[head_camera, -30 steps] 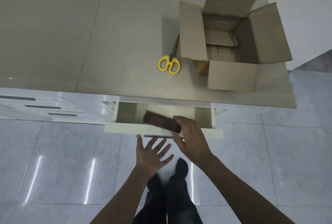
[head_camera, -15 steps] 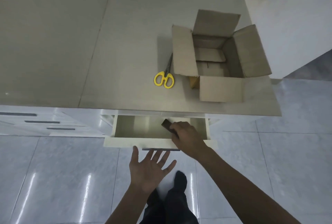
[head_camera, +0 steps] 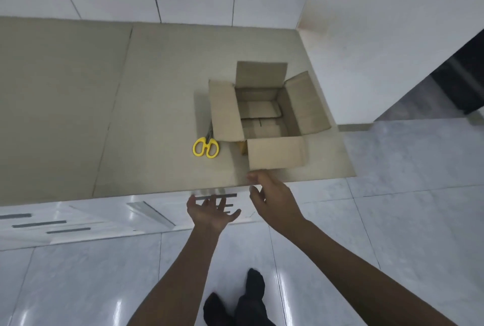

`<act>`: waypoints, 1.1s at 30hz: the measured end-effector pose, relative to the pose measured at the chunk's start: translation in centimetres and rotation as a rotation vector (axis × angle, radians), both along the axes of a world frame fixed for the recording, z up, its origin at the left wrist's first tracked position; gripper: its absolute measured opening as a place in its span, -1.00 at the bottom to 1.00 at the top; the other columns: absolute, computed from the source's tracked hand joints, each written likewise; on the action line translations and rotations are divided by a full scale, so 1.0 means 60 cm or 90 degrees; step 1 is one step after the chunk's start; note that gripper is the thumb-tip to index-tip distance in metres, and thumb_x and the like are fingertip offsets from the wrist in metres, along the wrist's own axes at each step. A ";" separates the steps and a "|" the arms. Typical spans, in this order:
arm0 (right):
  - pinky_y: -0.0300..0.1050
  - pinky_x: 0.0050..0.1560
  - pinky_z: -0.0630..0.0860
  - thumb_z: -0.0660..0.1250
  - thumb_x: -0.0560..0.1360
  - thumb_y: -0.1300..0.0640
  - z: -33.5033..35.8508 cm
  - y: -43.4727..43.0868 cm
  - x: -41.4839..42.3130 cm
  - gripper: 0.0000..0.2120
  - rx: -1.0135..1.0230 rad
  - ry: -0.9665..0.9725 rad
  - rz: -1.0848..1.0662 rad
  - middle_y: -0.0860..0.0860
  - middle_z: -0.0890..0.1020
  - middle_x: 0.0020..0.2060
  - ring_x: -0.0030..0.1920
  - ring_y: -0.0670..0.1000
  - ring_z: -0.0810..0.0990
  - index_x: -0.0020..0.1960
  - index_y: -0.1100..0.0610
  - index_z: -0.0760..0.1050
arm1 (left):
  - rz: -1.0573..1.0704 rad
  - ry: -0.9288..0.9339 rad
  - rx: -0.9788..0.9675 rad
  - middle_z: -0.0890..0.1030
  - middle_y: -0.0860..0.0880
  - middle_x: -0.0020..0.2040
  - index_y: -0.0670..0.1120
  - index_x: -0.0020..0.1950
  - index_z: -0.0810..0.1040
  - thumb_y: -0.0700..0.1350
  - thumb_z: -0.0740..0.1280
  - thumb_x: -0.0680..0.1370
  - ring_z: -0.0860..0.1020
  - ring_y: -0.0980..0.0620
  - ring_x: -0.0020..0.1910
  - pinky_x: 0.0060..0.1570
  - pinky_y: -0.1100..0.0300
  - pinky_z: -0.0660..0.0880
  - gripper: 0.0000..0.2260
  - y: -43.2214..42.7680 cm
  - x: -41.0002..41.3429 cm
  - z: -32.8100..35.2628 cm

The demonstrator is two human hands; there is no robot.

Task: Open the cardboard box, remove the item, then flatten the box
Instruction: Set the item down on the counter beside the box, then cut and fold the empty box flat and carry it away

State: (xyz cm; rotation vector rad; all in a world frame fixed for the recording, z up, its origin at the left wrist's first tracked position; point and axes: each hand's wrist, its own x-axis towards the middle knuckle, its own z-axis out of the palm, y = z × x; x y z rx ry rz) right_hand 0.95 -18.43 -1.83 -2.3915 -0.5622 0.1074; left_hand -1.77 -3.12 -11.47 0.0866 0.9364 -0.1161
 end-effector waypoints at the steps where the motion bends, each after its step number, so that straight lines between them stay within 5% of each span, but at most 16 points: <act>1: -0.21 -0.15 0.42 0.26 0.52 0.24 0.010 -0.005 0.006 -0.73 -0.004 -0.014 0.010 -0.01 0.60 0.11 -0.22 -0.01 0.58 0.21 0.11 0.49 | -0.015 -0.004 0.016 0.34 -0.02 0.43 -0.06 0.44 0.27 0.24 0.05 0.51 0.23 -0.09 0.48 0.22 -0.42 0.18 -0.41 -0.002 -0.002 0.009; 5: -0.10 -0.21 0.52 0.23 0.50 0.25 0.057 -0.014 0.016 -0.66 0.001 -0.052 0.045 -0.07 0.55 0.17 -0.25 -0.02 0.56 0.24 0.03 0.44 | -0.148 -0.009 0.100 0.51 0.02 0.17 -0.08 0.18 0.42 0.21 0.14 0.51 0.39 -0.06 0.27 0.21 -0.30 0.25 -0.57 0.002 -0.027 0.045; 9: -0.22 -0.33 0.40 0.24 0.46 0.21 0.095 -0.003 0.047 -0.64 -0.010 -0.131 0.042 -0.07 0.49 0.21 -0.29 -0.07 0.52 0.23 -0.01 0.41 | -0.376 -0.002 0.173 0.57 -0.08 0.08 -0.07 0.00 0.48 0.07 0.31 0.46 0.52 -0.11 0.06 0.08 -0.04 0.38 -0.76 0.007 -0.040 0.113; 12: -0.16 -0.22 0.46 0.27 0.46 0.19 0.107 0.012 0.088 -0.61 -0.069 -0.169 0.028 0.05 0.47 0.27 -0.05 0.02 0.56 0.28 0.08 0.40 | -0.478 -0.045 0.306 0.69 -0.09 0.03 -0.10 0.00 0.58 -0.03 0.31 0.50 0.62 -0.11 -0.02 -0.06 0.07 0.50 -0.82 0.005 -0.026 0.166; 14: 0.02 0.05 0.47 0.27 0.47 0.17 0.103 0.021 0.118 -0.60 -0.154 -0.195 0.023 0.12 0.48 0.27 0.17 0.12 0.49 0.30 0.14 0.38 | -0.482 -0.073 0.508 0.71 -0.09 -0.10 -0.11 -0.03 0.57 -0.08 0.30 0.52 0.65 -0.05 -0.20 -0.24 0.15 0.53 -0.87 0.004 -0.005 0.198; 17: 0.08 0.05 0.40 0.25 0.48 0.06 0.095 0.038 0.142 -0.64 -0.263 -0.235 0.039 0.11 0.56 0.14 0.11 0.18 0.50 0.25 0.13 0.41 | -0.444 -0.125 0.800 0.69 -0.11 -0.11 -0.11 -0.08 0.54 -0.09 0.28 0.55 0.60 0.02 -0.26 -0.25 0.15 0.48 -0.89 0.017 0.032 0.221; 20: 0.04 -0.03 0.47 0.34 0.43 -0.05 0.083 0.059 0.158 -0.55 -0.334 -0.272 0.093 0.11 0.62 -0.03 -0.01 0.17 0.57 0.24 0.15 0.45 | -0.487 -0.083 1.213 0.62 -0.09 0.05 -0.09 0.04 0.52 -0.06 0.29 0.55 0.54 -0.06 -0.03 -0.06 0.09 0.45 -0.86 0.046 0.067 0.209; 22: -0.02 -0.12 0.50 0.41 0.33 -0.11 0.081 0.072 0.169 -0.47 -0.361 -0.312 0.111 0.07 0.63 -0.14 -0.12 0.13 0.59 0.20 0.14 0.47 | -0.638 -0.013 1.477 0.54 -0.09 0.20 -0.07 0.22 0.45 0.01 0.26 0.53 0.48 -0.16 0.11 -0.04 0.01 0.45 -0.70 0.066 0.084 0.194; 25: -0.11 -0.23 0.49 0.47 0.25 -0.10 0.085 0.085 0.191 -0.51 -0.363 -0.388 0.122 0.00 0.64 -0.25 -0.23 0.06 0.59 0.10 0.10 0.53 | -0.892 0.018 1.599 0.39 0.00 0.44 -0.03 0.40 0.35 0.11 0.27 0.48 0.39 -0.09 0.34 0.06 -0.03 0.46 -0.48 0.081 0.104 0.185; 27: -0.13 -0.27 0.48 0.42 0.30 -0.06 0.096 0.087 0.203 -0.59 -0.327 -0.417 0.116 -0.01 0.65 -0.29 -0.26 0.05 0.59 0.09 0.10 0.54 | -0.873 -0.034 1.647 0.54 -0.02 0.33 -0.06 0.32 0.50 0.05 0.43 0.39 0.56 -0.11 0.18 -0.09 0.00 0.56 -0.48 0.078 0.113 0.191; 30: -0.04 -0.22 0.47 0.21 0.47 0.04 0.124 0.085 0.231 -0.77 -0.136 -0.375 0.041 0.05 0.62 -0.29 -0.25 0.11 0.56 0.01 0.14 0.51 | -0.831 -0.007 1.767 0.72 -0.04 -0.15 -0.13 -0.06 0.70 -0.06 0.60 0.12 0.64 -0.13 -0.34 -0.54 0.16 0.53 -0.58 0.063 0.127 0.191; 33: -0.10 -0.17 0.45 0.15 0.59 0.10 0.167 0.070 0.265 -0.90 0.240 -0.064 -0.084 -0.06 0.55 -0.22 -0.18 -0.05 0.56 0.00 0.08 0.42 | -0.791 0.008 1.834 0.68 -0.10 -0.29 -0.20 -0.17 0.68 -0.12 0.29 0.23 0.57 -0.14 -0.48 -0.64 0.21 0.44 -0.72 0.057 0.139 0.189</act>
